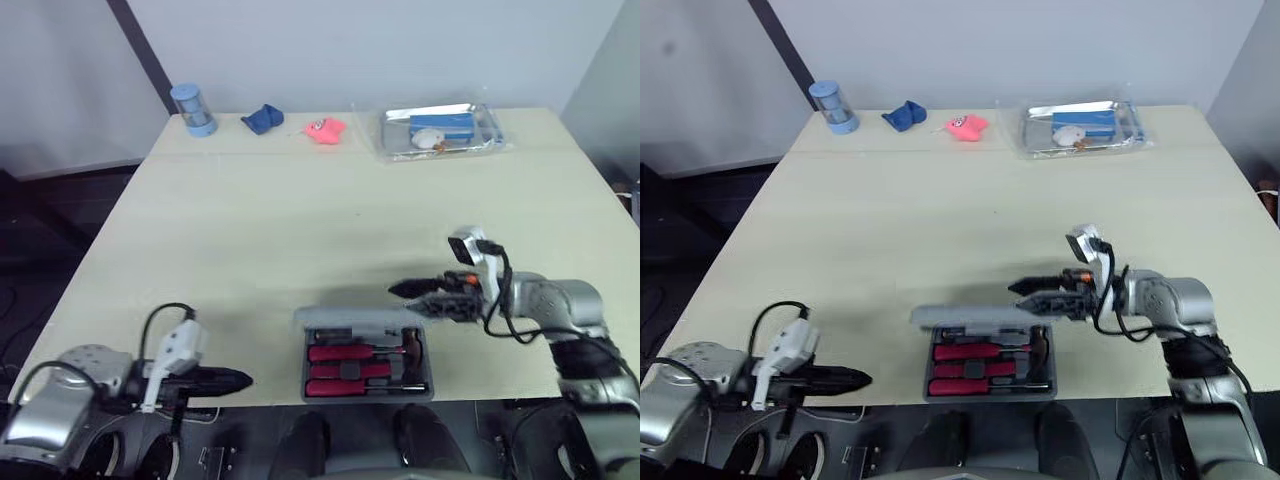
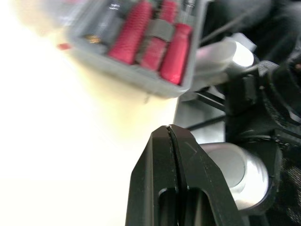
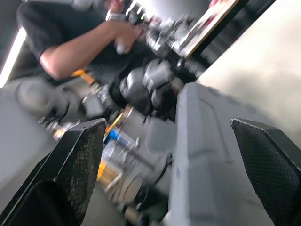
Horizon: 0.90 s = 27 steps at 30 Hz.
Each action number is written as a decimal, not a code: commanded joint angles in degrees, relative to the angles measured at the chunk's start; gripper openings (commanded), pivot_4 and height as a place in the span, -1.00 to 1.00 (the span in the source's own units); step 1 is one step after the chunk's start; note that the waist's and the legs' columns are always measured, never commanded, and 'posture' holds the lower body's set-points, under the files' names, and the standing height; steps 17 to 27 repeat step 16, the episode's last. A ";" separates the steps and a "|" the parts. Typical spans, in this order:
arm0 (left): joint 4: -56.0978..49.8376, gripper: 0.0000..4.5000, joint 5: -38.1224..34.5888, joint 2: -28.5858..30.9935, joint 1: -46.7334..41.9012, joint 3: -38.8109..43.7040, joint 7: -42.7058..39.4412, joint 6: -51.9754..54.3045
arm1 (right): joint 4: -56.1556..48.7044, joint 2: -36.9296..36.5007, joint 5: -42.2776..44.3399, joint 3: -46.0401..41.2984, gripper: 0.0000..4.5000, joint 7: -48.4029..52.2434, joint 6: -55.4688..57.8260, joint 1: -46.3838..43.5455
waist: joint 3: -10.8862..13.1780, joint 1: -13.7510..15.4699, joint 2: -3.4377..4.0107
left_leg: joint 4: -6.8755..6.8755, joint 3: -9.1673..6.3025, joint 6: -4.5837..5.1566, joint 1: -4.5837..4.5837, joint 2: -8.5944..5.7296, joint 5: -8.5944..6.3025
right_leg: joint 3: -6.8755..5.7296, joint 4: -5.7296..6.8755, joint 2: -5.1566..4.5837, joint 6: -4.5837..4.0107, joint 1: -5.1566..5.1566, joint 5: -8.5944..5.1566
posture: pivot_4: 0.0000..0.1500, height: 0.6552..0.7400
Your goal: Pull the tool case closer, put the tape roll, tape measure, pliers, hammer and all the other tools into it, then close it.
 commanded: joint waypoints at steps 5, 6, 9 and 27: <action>3.79 -0.42 -4.12 -3.51 -1.20 10.19 6.02 4.37 | -16.29 -6.04 -6.55 -7.67 1.00 -9.95 -19.95 20.78 | 0.02 0.94 -0.21 | 0.00 0.00 -0.01 -0.03 0.01 0.00 | -0.05 -0.06 0.00 0.01 0.00 -0.01 | 1.00 1.00; 3.64 -0.27 -2.64 -4.21 -1.13 10.70 7.36 2.36 | -16.28 -6.35 -9.47 -8.88 1.00 -10.92 -25.86 23.29 | 0.02 1.00 -0.23 | 0.00 0.02 -0.01 -0.03 0.01 0.00 | -0.03 -0.05 0.00 0.02 -0.01 -0.01 | 1.00 1.00; 2.70 0.36 0.31 -6.11 -0.82 11.93 11.63 -0.59 | -13.80 -7.56 -14.30 -13.30 1.00 -12.04 -38.88 28.58 | 0.02 1.04 -0.25 | -0.01 0.07 -0.01 0.03 0.02 0.00 | 0.01 -0.05 0.00 0.01 0.01 -0.01 | 1.00 1.00; -0.07 0.98 0.47 -7.25 0.02 13.93 15.03 -0.37 | -4.11 -10.93 -17.18 -21.55 1.00 -10.78 -56.12 33.46 | 0.06 1.38 -0.39 | -0.01 0.10 -0.01 0.06 0.02 0.00 | 0.04 -0.07 -0.01 0.01 0.06 0.00 | 1.00 1.00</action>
